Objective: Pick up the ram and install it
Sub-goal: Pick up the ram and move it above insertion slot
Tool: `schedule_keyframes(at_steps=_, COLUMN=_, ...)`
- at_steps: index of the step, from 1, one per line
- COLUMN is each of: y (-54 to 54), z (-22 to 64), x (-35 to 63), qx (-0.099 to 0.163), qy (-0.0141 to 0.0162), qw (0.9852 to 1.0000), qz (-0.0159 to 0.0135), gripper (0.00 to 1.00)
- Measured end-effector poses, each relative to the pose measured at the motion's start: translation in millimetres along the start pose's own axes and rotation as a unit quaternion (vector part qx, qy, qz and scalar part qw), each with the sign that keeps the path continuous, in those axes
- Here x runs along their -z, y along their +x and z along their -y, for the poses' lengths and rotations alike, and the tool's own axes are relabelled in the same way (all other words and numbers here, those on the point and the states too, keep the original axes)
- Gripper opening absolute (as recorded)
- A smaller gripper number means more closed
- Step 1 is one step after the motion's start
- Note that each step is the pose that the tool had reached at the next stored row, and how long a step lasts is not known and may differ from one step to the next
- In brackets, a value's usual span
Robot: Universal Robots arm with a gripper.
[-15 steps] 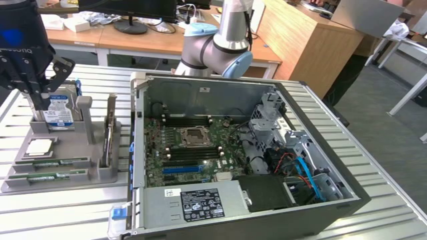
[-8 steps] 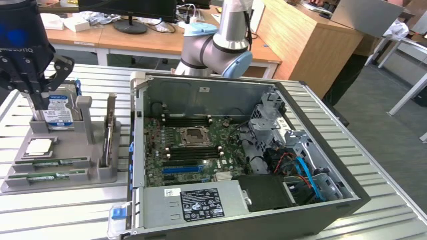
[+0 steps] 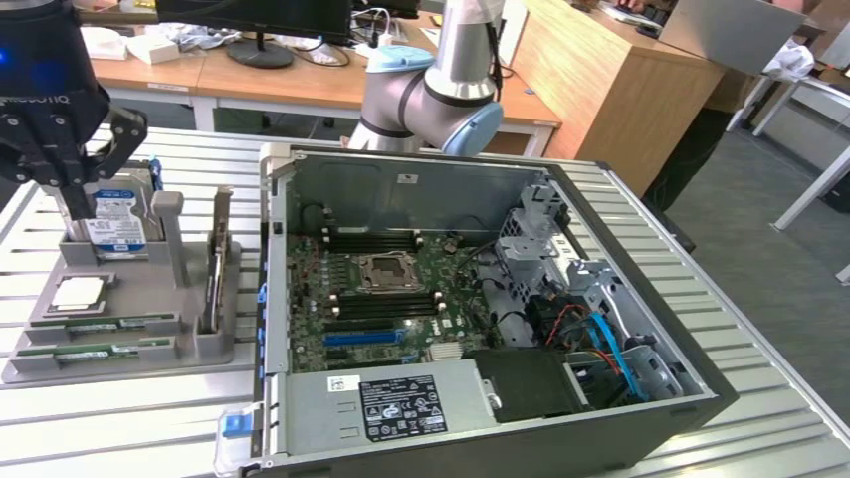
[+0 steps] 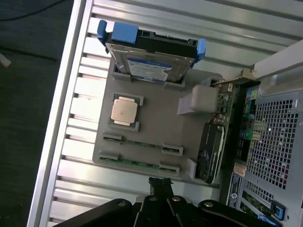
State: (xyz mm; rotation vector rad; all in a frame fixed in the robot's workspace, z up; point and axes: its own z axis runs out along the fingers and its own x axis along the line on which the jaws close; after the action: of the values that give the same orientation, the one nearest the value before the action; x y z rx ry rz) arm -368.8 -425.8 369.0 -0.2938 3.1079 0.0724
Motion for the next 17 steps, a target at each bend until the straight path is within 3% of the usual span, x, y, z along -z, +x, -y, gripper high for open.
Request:
schedule_keyframes(at_steps=4, y=0.0, z=0.0, x=0.0, qx=0.036, qy=-0.0009, qw=0.9993, qz=-0.0016, gripper=0.1)
schedule_keyframes(at_steps=9, y=0.0, z=0.0, x=0.0, qx=0.082, qy=-0.0019, qw=0.9967, qz=-0.0036, gripper=0.1)
schedule_keyframes(at_steps=13, y=0.0, z=0.0, x=-0.1, qx=0.118, qy=-0.0027, qw=0.993, qz=-0.0052, gripper=0.1)
schedule_keyframes(at_steps=17, y=0.0, z=0.0, x=-0.1, qx=0.154, qy=-0.0036, qw=0.9881, qz=-0.0068, gripper=0.1)
